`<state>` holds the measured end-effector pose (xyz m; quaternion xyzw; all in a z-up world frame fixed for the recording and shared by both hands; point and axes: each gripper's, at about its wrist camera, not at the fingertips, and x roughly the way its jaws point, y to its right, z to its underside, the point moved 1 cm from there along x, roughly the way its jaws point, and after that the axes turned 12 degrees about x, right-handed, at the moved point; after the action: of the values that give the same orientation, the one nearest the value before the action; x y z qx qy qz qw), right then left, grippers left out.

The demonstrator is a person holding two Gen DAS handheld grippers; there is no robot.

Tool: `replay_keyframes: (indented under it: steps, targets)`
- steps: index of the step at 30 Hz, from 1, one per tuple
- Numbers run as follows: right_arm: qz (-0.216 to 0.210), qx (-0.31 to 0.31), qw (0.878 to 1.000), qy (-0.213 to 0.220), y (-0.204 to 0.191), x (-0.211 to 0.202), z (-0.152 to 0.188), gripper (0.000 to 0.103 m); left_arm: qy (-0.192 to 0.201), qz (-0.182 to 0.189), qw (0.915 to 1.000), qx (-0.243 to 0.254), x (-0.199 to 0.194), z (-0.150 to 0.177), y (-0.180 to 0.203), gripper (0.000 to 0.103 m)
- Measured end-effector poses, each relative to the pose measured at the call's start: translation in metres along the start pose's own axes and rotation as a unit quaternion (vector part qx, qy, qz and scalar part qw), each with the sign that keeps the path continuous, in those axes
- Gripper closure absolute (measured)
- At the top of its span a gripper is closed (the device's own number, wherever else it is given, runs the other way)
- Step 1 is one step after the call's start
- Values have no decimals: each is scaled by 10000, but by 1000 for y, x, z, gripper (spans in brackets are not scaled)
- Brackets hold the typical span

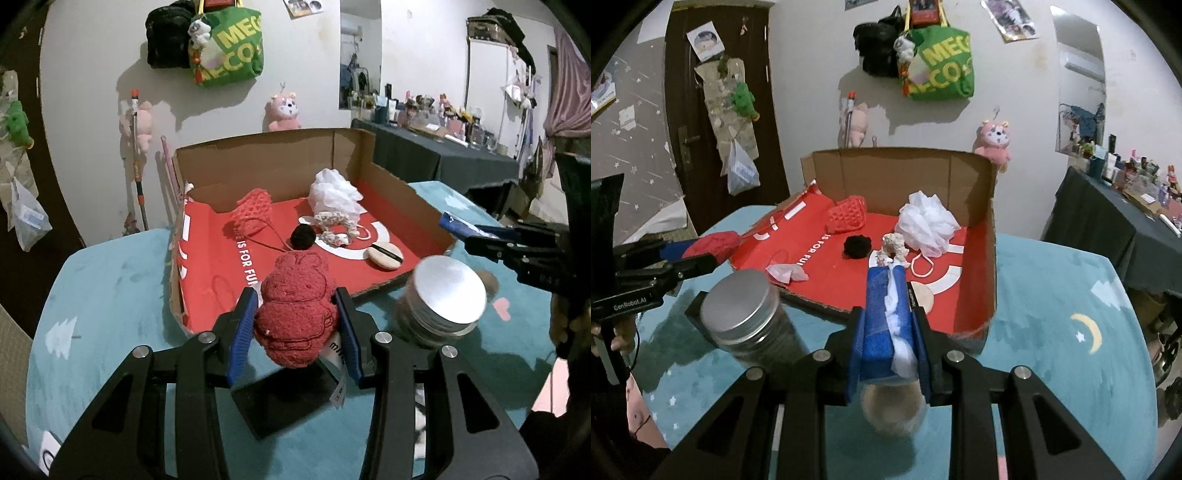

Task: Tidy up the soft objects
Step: 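Carry the red knit bear and blue-white tube into the box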

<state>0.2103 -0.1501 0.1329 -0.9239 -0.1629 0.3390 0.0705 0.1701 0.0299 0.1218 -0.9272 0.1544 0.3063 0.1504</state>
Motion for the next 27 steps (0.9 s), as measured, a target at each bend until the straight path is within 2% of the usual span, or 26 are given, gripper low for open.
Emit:
replay_keyframes:
  steps: [6, 12, 19, 27]
  targets:
    - [99, -182, 9987, -466, 3, 34, -21, 76, -340, 181, 9992, 127, 30, -13, -14, 63]
    - [282, -322, 9939, -1018, 7, 75, -42, 76, -870, 434, 9950, 230, 73, -28, -27, 63]
    - [784, -452, 9840, -1534, 14, 126, -63, 76, -1381, 414, 9887, 422, 118, -44, -35, 63]
    - [1342, -584, 9686, -2009, 19, 170, -71, 76, -1922, 152, 9797, 556, 168, -46, -42, 63]
